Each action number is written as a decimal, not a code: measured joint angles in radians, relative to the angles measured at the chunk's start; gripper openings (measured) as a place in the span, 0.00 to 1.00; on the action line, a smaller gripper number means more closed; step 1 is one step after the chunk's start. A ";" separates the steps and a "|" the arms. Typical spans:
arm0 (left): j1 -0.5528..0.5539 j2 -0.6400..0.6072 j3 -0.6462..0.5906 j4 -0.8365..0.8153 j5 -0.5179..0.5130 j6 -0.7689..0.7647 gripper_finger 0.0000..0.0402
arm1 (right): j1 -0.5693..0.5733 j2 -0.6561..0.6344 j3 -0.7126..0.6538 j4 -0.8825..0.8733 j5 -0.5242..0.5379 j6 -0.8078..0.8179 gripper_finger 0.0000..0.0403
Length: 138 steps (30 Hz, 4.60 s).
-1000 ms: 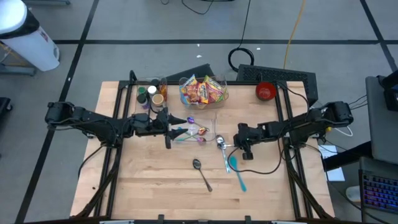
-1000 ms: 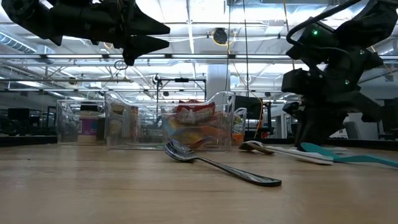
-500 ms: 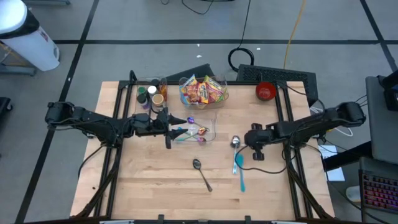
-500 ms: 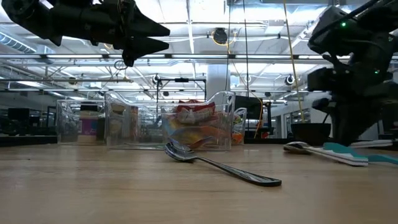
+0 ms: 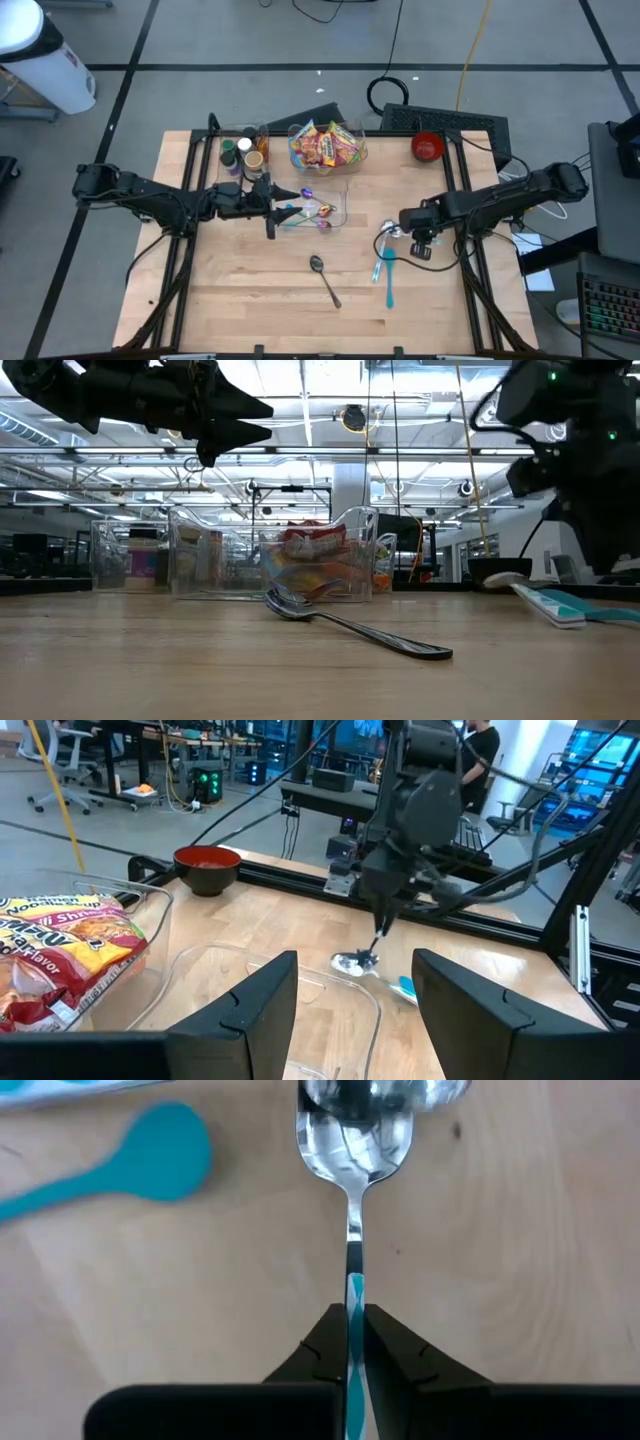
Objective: Pick & Place Food Item
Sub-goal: Put the top blue and white spoon into the bottom transparent bin
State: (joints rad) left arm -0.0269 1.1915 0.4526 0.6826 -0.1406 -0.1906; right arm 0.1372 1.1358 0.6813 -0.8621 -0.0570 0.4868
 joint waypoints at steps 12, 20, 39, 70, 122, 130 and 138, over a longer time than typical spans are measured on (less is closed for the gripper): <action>0.000 0.000 0.000 0.000 0.000 0.000 0.52 | 0.089 -0.001 0.109 -0.035 -0.036 0.095 0.01; 0.000 0.000 0.000 0.001 0.000 -0.032 0.52 | 0.153 -0.002 0.058 0.375 0.173 -0.059 0.01; -0.034 0.223 0.065 0.386 0.000 -0.022 0.52 | 0.086 0.086 -0.168 1.593 0.438 -0.611 0.01; -0.024 0.509 0.441 0.310 -0.138 0.189 0.52 | 0.139 0.281 -0.168 1.947 0.894 -0.996 0.01; -0.017 0.314 0.060 0.405 -0.415 -0.066 0.01 | 0.241 0.061 -0.167 1.724 1.022 -0.865 0.37; -0.078 0.411 0.012 0.412 -0.543 -0.207 0.01 | 0.219 0.061 -0.168 1.724 1.021 -0.832 0.35; -0.105 0.511 0.083 0.401 -0.549 -0.240 0.02 | 0.210 0.061 -0.168 1.717 1.021 -0.812 0.36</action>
State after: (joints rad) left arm -0.1314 1.7026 0.5354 1.0841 -0.6896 -0.4309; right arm 0.3470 1.1969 0.5137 0.8551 0.9637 -0.3253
